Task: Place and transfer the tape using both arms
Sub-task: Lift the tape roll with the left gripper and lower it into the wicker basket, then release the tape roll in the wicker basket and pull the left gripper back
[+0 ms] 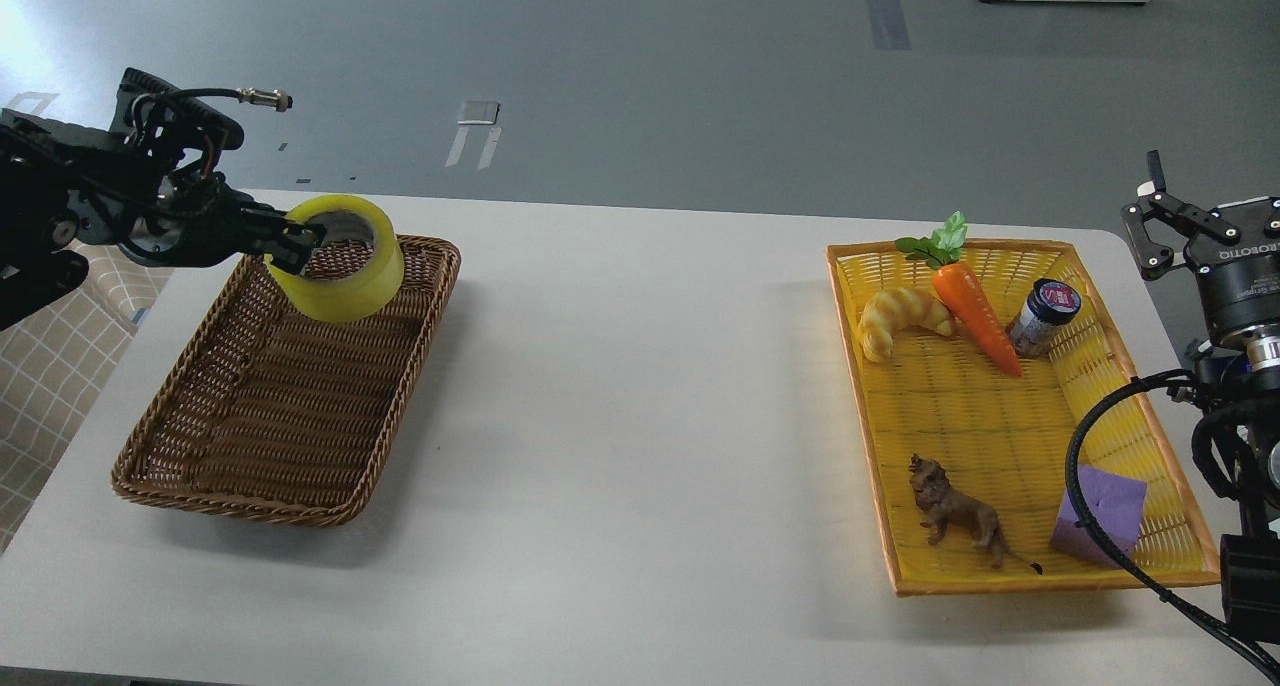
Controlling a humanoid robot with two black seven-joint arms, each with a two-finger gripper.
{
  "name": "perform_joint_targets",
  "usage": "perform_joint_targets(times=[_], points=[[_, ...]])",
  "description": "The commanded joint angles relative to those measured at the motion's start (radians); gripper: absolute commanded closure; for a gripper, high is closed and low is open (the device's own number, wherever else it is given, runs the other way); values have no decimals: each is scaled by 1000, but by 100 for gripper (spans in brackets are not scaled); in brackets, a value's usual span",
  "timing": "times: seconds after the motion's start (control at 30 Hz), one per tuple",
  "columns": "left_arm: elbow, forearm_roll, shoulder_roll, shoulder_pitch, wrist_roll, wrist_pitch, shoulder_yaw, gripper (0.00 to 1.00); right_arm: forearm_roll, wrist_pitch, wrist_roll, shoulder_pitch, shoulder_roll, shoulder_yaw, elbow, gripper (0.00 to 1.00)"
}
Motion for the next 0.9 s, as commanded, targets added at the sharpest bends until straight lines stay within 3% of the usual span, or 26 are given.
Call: perform_joint_targets(times=[0.0, 0.23, 0.43, 0.87], points=[[8, 3, 9, 32, -2, 0, 40, 100, -2, 0, -1, 0, 4, 0, 2, 0], [32, 7, 7, 116, 0, 0, 57, 100, 0, 0, -1, -3, 5, 0, 5, 0], [91, -4, -10, 127, -2, 0, 56, 100, 0, 0, -1, -12, 12, 0, 5, 0], [91, -104, -13, 127, 3, 0, 45, 100, 0, 0, -1, -17, 13, -2, 5, 0]])
